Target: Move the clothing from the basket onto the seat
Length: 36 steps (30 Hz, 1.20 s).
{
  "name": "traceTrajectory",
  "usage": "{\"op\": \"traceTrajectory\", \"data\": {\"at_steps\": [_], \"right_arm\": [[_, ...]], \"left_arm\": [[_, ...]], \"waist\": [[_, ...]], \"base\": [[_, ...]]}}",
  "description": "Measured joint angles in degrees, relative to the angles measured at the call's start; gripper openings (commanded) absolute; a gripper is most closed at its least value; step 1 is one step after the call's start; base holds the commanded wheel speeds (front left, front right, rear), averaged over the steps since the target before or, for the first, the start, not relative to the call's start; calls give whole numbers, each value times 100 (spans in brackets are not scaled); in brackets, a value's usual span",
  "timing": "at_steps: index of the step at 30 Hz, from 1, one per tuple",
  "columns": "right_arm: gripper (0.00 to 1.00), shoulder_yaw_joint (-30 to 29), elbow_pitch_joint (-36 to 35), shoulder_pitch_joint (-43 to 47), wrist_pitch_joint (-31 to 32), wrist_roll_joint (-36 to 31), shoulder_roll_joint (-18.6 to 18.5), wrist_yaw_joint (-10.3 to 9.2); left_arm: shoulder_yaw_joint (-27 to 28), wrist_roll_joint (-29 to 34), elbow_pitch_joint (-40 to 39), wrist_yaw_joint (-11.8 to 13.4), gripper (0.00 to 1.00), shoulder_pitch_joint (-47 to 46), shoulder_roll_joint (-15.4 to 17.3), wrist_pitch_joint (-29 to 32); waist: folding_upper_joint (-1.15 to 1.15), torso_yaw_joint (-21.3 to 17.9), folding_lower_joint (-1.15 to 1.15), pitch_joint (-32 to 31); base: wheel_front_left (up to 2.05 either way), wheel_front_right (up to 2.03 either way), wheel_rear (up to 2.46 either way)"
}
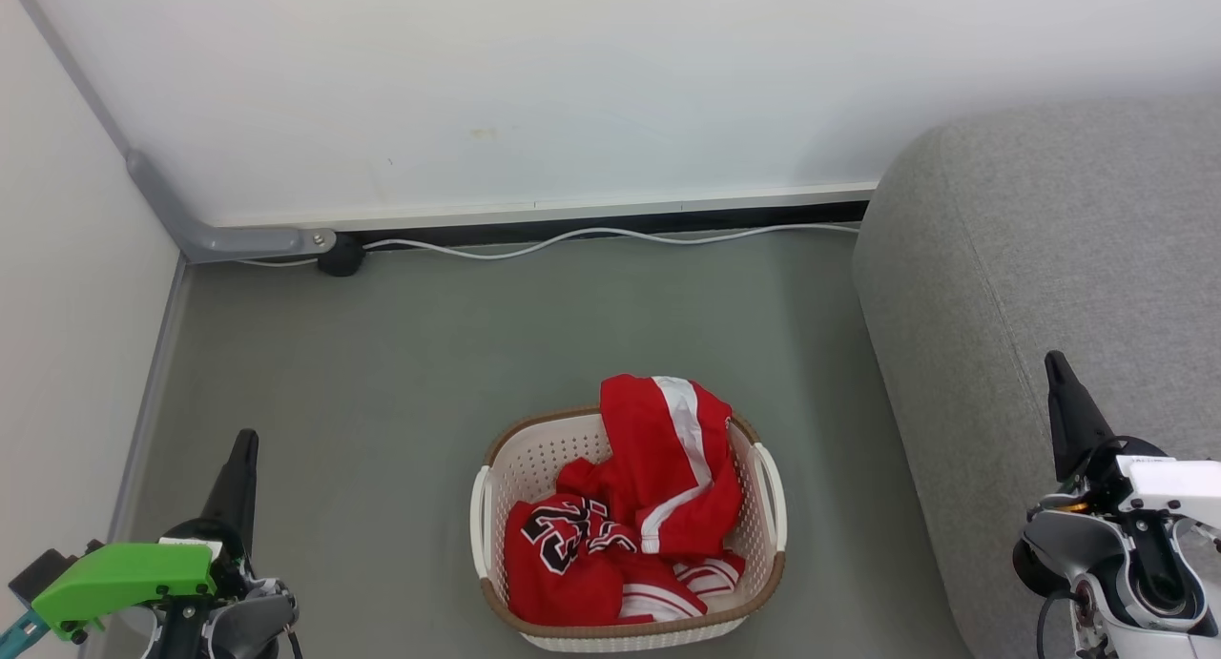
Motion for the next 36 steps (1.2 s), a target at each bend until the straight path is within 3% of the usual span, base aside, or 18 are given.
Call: {"op": "traceTrajectory", "data": {"at_steps": [19,20,36], "right_arm": [[0,-1,13,7,1,-1,5,-2],[100,0,58,35,1,-1,20,-4],[100,187,292,347,-210,-121,156,-10]], "left_arm": [[-2,0,13,2,0,5,-3,0],[-9,0,71,3,100,23,-14,0],[-177,134,207,4,100,291,-140,-200]], "waist": [[0,0,0,0],[0,0,0,0],[1,1,0,-19]], "base": [[0,0,0],[0,0,0],[0,0,0]]}}
